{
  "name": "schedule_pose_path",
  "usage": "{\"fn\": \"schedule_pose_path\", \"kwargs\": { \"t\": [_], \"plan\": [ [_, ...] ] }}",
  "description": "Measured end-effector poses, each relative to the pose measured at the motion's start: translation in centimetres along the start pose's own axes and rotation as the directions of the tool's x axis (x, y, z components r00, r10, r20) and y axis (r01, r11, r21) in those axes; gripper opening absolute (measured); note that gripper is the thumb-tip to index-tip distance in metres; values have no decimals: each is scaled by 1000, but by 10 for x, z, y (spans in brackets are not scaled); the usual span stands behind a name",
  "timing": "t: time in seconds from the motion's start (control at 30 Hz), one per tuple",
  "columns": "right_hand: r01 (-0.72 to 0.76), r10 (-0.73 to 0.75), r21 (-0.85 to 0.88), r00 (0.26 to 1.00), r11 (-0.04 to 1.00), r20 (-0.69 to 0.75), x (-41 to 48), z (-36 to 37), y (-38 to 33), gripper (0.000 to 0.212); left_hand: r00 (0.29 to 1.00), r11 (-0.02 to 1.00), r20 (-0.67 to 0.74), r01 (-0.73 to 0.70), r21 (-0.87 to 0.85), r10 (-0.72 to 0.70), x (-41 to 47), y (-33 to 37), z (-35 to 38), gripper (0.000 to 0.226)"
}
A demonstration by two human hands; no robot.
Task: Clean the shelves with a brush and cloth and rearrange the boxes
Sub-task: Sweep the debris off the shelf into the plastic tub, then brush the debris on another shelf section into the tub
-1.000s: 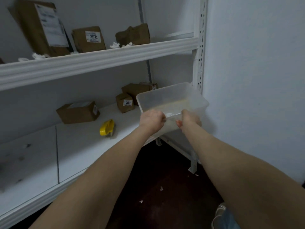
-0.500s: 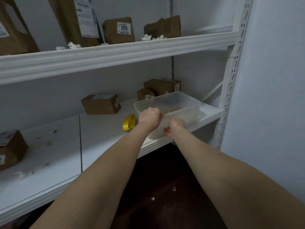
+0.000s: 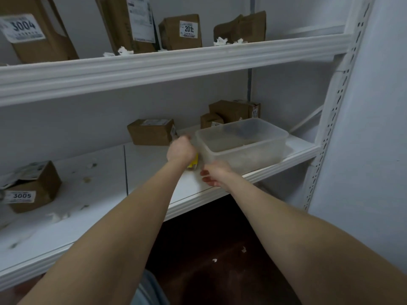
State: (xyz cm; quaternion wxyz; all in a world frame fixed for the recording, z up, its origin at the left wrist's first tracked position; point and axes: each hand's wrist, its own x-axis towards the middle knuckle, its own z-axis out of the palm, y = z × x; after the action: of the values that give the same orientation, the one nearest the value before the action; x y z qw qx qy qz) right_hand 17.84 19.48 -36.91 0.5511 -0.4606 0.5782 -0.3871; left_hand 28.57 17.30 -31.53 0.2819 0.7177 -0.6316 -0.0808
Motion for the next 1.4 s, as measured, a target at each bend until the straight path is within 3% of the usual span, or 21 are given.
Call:
{"fn": "schedule_pose_path", "kwargs": {
  "t": [0.07, 0.13, 0.3, 0.4, 0.5, 0.57, 0.63, 0.77, 0.87, 1.0, 1.1, 1.4],
  "plan": [
    [123, -125, -108, 992, 987, -10, 5, 18, -2, 13, 991, 995, 91, 97, -18, -95, 2, -14, -2, 39],
    [190, -203, -234, 979, 953, -32, 11, 35, -2, 22, 976, 986, 158, 159, -48, -150, 4, -26, -3, 37],
    [154, -180, -263, 980, 952, -79, 31, 59, -10, 55, 944, 889, 265, 285, -358, -196, 8, -42, -1, 33],
    [101, -118, -138, 986, 985, -122, 42, 74, -13, 37, 912, 796, 358, 363, -485, -198, 11, -51, 0, 22],
    [91, -84, 34, 981, 995, -173, 48, 89, -16, 16, 893, 752, 412, 397, -527, -183, 11, -60, -4, 25],
    [85, -66, 89, 977, 992, -201, 50, 97, -19, 11, 901, 751, 400, 381, -539, -170, 13, -68, -10, 22],
    [80, -57, 106, 977, 991, -205, 49, 107, -21, 19, 915, 773, 365, 356, -524, -174, 16, -78, -17, 14],
    [67, -41, 176, 988, 982, -147, 40, 134, -23, 14, 923, 804, 328, 346, -483, -200, 15, -100, -34, 11],
    [70, -55, 165, 994, 984, -94, 31, 157, -26, 9, 922, 809, 315, 356, -467, -224, 12, -121, -48, 14],
    [95, -88, 152, 995, 984, -51, 14, 186, -31, 23, 917, 788, 299, 385, -480, -266, 9, -150, -67, 29],
    [71, -73, 174, 997, 982, 3, 6, 208, -35, 22, 910, 775, 287, 407, -483, -300, 8, -170, -80, 32],
    [-64, 1, 280, 976, 958, 219, -8, 251, -35, 18, 885, 787, 180, 464, -407, -429, -1, -210, -105, 10]
  ]
}}
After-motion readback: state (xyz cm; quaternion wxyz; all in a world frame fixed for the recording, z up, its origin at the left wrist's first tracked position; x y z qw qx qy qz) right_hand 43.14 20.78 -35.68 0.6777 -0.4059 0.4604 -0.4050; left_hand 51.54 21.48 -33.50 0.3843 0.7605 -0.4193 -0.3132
